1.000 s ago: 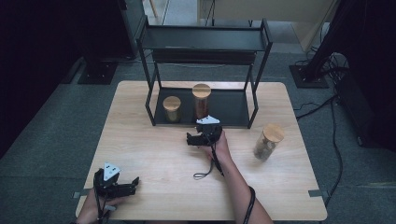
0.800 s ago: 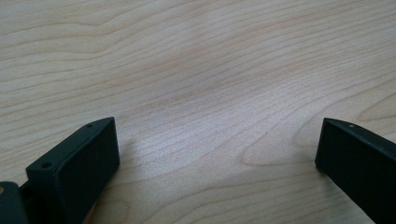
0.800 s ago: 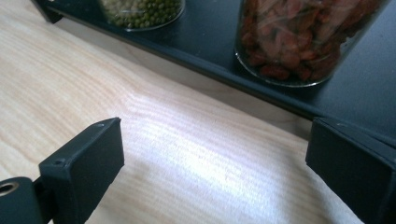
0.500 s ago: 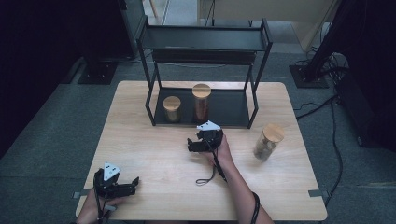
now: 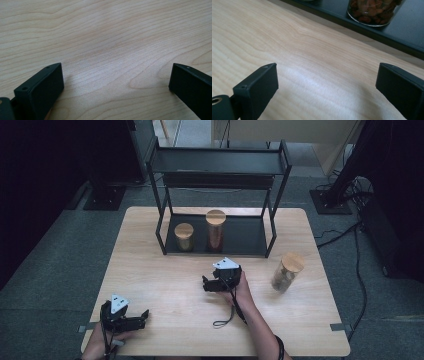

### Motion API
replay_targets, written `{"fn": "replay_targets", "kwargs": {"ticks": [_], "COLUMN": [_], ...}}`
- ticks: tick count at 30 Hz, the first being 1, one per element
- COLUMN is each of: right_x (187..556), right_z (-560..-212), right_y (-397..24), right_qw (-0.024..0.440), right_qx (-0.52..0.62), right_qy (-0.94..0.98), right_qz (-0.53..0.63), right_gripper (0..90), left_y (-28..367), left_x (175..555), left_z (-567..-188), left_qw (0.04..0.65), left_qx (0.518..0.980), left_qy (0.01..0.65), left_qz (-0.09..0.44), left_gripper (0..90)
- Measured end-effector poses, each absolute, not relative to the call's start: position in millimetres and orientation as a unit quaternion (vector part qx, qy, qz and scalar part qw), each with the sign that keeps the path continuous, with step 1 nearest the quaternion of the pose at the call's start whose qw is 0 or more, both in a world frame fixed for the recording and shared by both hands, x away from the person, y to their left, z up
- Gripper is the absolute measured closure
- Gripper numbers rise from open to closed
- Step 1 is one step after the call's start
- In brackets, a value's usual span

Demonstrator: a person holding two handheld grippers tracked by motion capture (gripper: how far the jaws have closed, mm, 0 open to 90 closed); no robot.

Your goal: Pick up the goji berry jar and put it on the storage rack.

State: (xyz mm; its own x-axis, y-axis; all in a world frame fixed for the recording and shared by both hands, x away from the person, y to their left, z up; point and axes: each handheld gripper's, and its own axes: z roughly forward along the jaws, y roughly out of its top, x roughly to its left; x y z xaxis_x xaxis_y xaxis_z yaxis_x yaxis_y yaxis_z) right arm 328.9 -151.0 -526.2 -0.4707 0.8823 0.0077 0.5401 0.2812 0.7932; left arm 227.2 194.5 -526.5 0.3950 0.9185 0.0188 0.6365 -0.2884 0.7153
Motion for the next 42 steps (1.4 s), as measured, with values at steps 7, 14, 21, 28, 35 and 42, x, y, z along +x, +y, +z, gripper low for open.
{"fn": "replay_targets", "kwargs": {"ticks": [7,14,21,28,35,42], "right_x": [313,297,281,265,251,239], "right_z": [-526,-526,-526,-527,-528,-528], "right_y": [-155,-158,-160,-164,-170,-180], "right_qw": [0.229,0.233,0.235,0.231,0.221,0.22], "right_qx": [0.457,0.453,0.446,0.44,0.433,0.431], "right_qy": [0.768,0.767,0.771,0.775,0.783,0.786], "right_qz": [0.385,0.389,0.389,0.391,0.387,0.386], "right_gripper": [3.6,3.6,3.6,3.6,3.6,3.6], "left_y": [195,194,194,194,194,194], "left_x": [227,227,227,227,227,227], "left_z": [-526,-527,-527,-527,-527,-527], "left_qw": [0.319,0.32,0.32,0.319,0.319,0.319], "left_qx": [0.772,0.771,0.771,0.772,0.772,0.772], "left_qy": [0.504,0.504,0.504,0.504,0.504,0.504], "left_qz": [0.221,0.221,0.221,0.221,0.221,0.221], "left_gripper": [0.0,0.0,0.0,0.0,0.0,0.0]}}
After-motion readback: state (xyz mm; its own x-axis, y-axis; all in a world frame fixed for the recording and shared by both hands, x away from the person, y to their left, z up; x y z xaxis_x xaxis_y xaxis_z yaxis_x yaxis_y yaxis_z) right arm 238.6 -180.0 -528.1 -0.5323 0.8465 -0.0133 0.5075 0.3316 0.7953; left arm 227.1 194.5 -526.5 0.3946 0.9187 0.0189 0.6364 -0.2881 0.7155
